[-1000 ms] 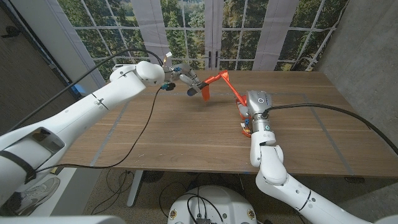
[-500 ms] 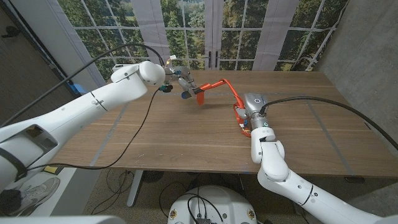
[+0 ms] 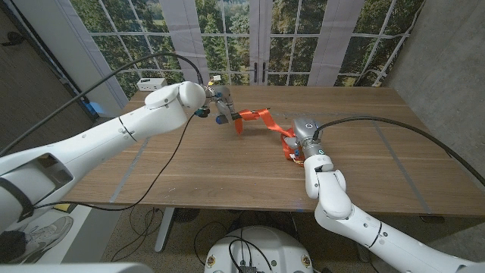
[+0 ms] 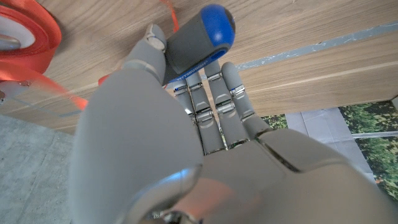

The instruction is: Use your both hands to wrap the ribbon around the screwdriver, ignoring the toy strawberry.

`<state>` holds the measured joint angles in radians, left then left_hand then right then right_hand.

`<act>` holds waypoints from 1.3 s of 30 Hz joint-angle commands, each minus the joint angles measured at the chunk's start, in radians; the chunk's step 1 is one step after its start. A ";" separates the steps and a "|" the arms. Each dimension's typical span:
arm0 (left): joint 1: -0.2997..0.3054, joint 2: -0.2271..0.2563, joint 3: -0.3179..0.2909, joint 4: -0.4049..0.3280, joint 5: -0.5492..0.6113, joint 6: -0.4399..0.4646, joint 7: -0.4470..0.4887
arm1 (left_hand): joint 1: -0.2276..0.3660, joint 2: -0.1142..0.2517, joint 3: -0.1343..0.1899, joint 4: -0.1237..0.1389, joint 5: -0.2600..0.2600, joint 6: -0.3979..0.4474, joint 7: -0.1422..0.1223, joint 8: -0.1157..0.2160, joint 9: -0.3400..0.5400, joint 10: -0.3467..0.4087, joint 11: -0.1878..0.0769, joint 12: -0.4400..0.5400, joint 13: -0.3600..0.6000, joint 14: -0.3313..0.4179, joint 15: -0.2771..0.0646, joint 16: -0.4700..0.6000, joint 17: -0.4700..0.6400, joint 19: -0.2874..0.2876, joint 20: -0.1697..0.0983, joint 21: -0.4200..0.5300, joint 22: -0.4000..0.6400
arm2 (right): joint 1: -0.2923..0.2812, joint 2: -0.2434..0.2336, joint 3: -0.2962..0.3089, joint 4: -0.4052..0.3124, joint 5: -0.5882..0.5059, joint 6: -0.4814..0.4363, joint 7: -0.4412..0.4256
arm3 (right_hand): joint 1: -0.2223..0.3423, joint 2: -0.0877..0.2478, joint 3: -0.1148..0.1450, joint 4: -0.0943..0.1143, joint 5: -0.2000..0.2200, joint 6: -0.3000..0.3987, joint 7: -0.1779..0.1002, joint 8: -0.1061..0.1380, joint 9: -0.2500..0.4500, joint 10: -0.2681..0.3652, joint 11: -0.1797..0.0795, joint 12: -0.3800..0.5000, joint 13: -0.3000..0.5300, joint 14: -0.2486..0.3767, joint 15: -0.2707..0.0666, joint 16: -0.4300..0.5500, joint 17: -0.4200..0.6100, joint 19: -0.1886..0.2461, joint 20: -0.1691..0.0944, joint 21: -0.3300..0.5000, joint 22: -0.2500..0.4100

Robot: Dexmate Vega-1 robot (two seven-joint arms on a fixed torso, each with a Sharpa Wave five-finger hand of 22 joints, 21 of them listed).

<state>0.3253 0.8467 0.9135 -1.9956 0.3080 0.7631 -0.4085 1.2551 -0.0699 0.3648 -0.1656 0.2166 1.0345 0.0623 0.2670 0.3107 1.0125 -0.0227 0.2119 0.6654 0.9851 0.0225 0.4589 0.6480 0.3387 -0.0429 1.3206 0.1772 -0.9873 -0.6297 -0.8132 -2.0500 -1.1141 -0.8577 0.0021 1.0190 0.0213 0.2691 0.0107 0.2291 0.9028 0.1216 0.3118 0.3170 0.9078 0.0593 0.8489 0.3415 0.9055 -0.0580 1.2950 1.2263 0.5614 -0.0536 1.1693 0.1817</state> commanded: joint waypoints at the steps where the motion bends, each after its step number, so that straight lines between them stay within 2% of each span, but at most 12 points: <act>1: -0.007 -0.019 0.077 0.008 0.153 0.044 -0.048 | 0.165 0.161 0.060 -0.003 0.008 0.010 -0.003 0.006 0.022 0.001 0.003 -0.001 0.002 0.182 -0.255 0.003 0.169 0.001 -0.017 0.006 0.002 | 0.021 -0.008 -0.016 0.011 0.028 0.025 0.057 | 0.146 0.135 0.008 -0.003 -0.006 0.167 -0.040 0.003 0.195 0.100 -0.080 0.094 0.449 0.032 -0.154 0.004 0.001 0.011 -0.051 0.008 -0.001; 3: -0.012 -0.023 0.092 0.010 0.184 0.056 -0.065 | 0.165 0.161 0.060 -0.003 0.008 0.011 -0.004 0.005 0.022 0.002 0.004 -0.002 0.001 0.182 -0.255 0.002 0.169 0.001 -0.018 0.006 0.002 | 0.031 -0.013 -0.020 0.010 0.029 0.025 0.081 | 0.147 0.135 0.009 -0.004 -0.007 0.168 -0.039 0.003 0.194 0.104 -0.080 0.093 0.444 0.033 -0.154 0.004 0.001 0.012 -0.050 0.009 -0.001; 9: 0.006 -0.034 0.085 0.028 0.205 0.033 -0.082 | 0.165 0.160 0.060 -0.004 0.008 0.011 -0.003 0.003 0.022 0.004 0.002 -0.003 -0.001 0.181 -0.256 0.001 0.170 0.000 -0.018 0.007 0.002 | 0.051 -0.018 -0.026 0.008 0.031 0.028 0.122 | 0.149 0.135 0.012 -0.007 -0.014 0.166 -0.038 -0.002 0.187 0.102 -0.075 0.090 0.439 0.034 -0.153 0.000 0.000 0.011 -0.048 0.010 -0.002; 14: 0.023 -0.047 0.081 0.052 0.217 0.019 -0.088 | 0.164 0.161 0.060 -0.003 0.008 0.012 -0.004 0.002 0.022 0.003 0.003 -0.005 -0.003 0.179 -0.255 -0.002 0.169 -0.002 -0.018 0.008 0.002 | 0.076 -0.023 -0.031 0.003 0.047 0.024 0.198 | 0.150 0.136 0.015 -0.009 -0.020 0.170 -0.036 -0.004 0.182 0.108 -0.072 0.085 0.425 0.037 -0.153 -0.003 -0.001 0.016 -0.044 0.013 -0.002; 16: 0.026 -0.052 0.080 0.060 0.219 0.017 -0.098 | 0.164 0.161 0.060 -0.002 0.008 0.012 -0.006 0.001 0.023 0.002 0.001 -0.004 -0.001 0.181 -0.255 -0.001 0.170 -0.002 -0.018 0.008 0.002 | 0.074 -0.021 -0.031 0.007 0.047 0.026 0.183 | 0.151 0.136 0.016 -0.011 -0.022 0.170 -0.033 -0.005 0.180 0.110 -0.070 0.083 0.421 0.039 -0.153 -0.004 -0.001 0.017 -0.042 0.014 -0.002; 18: 0.031 -0.054 0.079 0.067 0.224 0.006 -0.098 | 0.164 0.161 0.060 -0.002 0.008 0.013 -0.006 0.001 0.023 0.003 0.002 -0.004 -0.002 0.181 -0.255 -0.001 0.171 -0.003 -0.018 0.008 0.002 | 0.089 -0.026 -0.036 0.002 0.052 0.024 0.227 | 0.151 0.136 0.018 -0.012 -0.024 0.171 -0.033 -0.006 0.178 0.107 -0.067 0.081 0.418 0.039 -0.153 -0.006 -0.001 0.018 -0.041 0.015 -0.003; 30: 0.053 -0.063 0.083 0.091 0.274 -0.025 -0.104 | 0.161 0.163 0.061 -0.001 0.008 0.010 -0.009 -0.005 0.024 -0.001 0.004 -0.006 -0.002 0.181 -0.255 -0.006 0.171 -0.007 -0.018 0.009 0.002 | 0.128 -0.024 -0.062 0.004 0.042 0.010 0.314 | 0.149 0.136 0.023 -0.015 -0.033 0.170 -0.025 -0.014 0.167 0.102 -0.060 0.071 0.399 0.035 -0.152 -0.019 -0.004 0.012 -0.040 0.014 -0.004; 33: 0.048 -0.070 0.116 0.086 0.357 0.006 -0.109 | 0.159 0.164 0.061 0.000 0.008 0.005 -0.010 -0.007 0.025 0.000 0.001 -0.007 -0.003 0.180 -0.255 -0.008 0.171 -0.008 -0.018 0.010 0.003 | 0.136 -0.027 -0.066 -0.001 0.040 0.009 0.337 | 0.148 0.136 0.024 -0.015 -0.034 0.170 -0.024 -0.016 0.165 0.102 -0.059 0.068 0.392 0.034 -0.152 -0.022 -0.004 0.008 -0.038 0.013 -0.004; 36: 0.058 -0.073 0.106 0.088 0.367 -0.005 -0.113 | 0.154 0.167 0.061 0.003 0.006 -0.005 -0.006 -0.011 0.031 -0.008 -0.009 -0.011 -0.006 0.176 -0.255 -0.015 0.166 -0.012 -0.018 0.009 0.002 | 0.140 -0.028 -0.068 -0.007 0.037 0.006 0.355 | 0.147 0.136 0.026 -0.016 -0.035 0.169 -0.025 -0.018 0.162 0.101 -0.056 0.062 0.382 0.031 -0.152 -0.027 -0.005 0.003 -0.038 0.011 -0.004; 39: 0.049 -0.070 0.136 0.085 0.446 -0.008 -0.134 | 0.150 0.168 0.061 0.003 0.004 -0.026 -0.006 -0.020 0.033 -0.024 -0.008 -0.018 -0.010 0.167 -0.256 -0.025 0.159 -0.016 -0.018 0.008 0.001 | 0.141 -0.026 -0.073 -0.010 0.025 -0.002 0.361 | 0.146 0.135 0.028 -0.017 -0.037 0.168 -0.023 -0.022 0.157 0.099 -0.053 0.051 0.361 0.019 -0.152 -0.047 -0.020 0.004 -0.032 0.011 -0.005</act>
<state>0.3718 0.7823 1.0075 -1.9150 0.6076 0.7596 -0.5137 1.2549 -0.0698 0.3648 -0.1656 0.2187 1.0273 0.0546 0.2547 0.3332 1.0047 -0.0304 0.2021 0.6576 0.9833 0.0206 0.4421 0.6913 0.3297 -0.0412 1.3242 0.1774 -0.8660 -0.6541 -0.8703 -2.0498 -1.0709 -0.8444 0.2999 1.0190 0.0213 0.2743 0.0099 0.1942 0.9081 0.1231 0.2917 0.4102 0.9133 0.0646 0.8836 0.3416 0.9056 -0.0581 1.2652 1.2166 0.5714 -0.0533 1.1771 0.1767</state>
